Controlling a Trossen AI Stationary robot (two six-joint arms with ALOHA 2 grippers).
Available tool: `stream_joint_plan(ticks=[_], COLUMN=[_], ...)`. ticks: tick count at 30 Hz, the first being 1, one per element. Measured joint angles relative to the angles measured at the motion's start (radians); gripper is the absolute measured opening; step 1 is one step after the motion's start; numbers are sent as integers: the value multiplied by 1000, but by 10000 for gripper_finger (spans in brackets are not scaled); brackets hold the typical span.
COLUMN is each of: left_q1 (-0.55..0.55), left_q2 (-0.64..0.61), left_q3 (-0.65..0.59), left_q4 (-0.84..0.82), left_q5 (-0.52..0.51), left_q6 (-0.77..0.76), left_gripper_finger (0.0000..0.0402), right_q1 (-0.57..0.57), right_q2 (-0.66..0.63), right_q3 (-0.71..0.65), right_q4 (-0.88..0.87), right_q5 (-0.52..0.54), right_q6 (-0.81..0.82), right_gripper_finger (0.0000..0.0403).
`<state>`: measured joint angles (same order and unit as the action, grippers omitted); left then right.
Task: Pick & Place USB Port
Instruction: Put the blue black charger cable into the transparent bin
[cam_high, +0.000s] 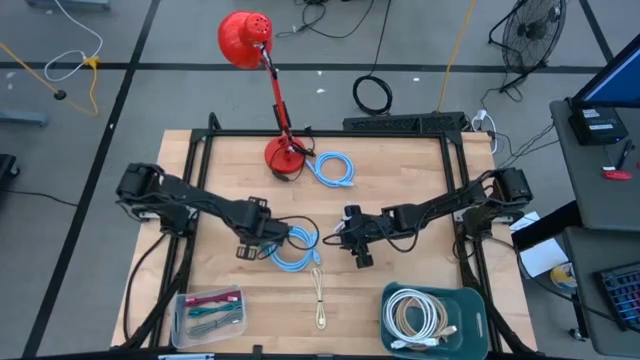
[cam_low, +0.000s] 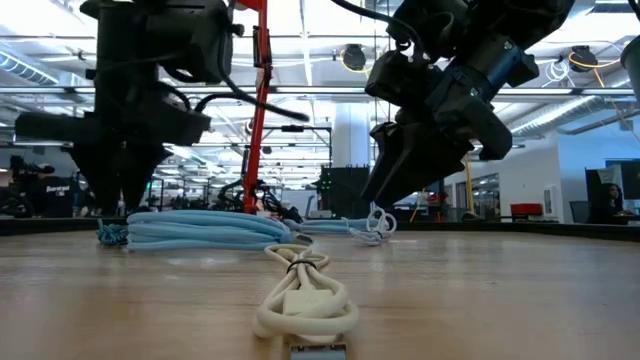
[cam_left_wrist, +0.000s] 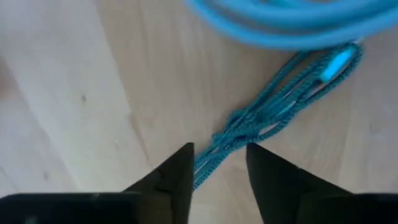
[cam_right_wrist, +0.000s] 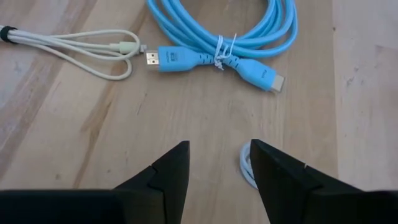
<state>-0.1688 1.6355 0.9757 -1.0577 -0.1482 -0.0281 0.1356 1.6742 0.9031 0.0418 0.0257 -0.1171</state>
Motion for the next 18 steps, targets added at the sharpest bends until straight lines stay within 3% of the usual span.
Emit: stream_joint_plan(ticks=[6, 10, 14, 18], left_q1=[-22, -38, -48, -53], left_q2=[60, 75, 75, 75], left_q3=[-1, 0, 0, 0], left_q4=[-6, 13, 15, 15], left_q5=[-52, -6, 23, 27], left_q6=[-19, -19, -25, -33], left_gripper_finger=[245, 292, 304, 283], right_q1=[0, 0, 0, 0], right_q2=[0, 0, 0, 0], right_q3=[0, 0, 0, 0], right_q4=[-1, -1, -1, 0], right_q5=[0, 0, 0, 0], right_q6=[1, 1, 1, 1], right_gripper_finger=[135, 118, 103, 93])
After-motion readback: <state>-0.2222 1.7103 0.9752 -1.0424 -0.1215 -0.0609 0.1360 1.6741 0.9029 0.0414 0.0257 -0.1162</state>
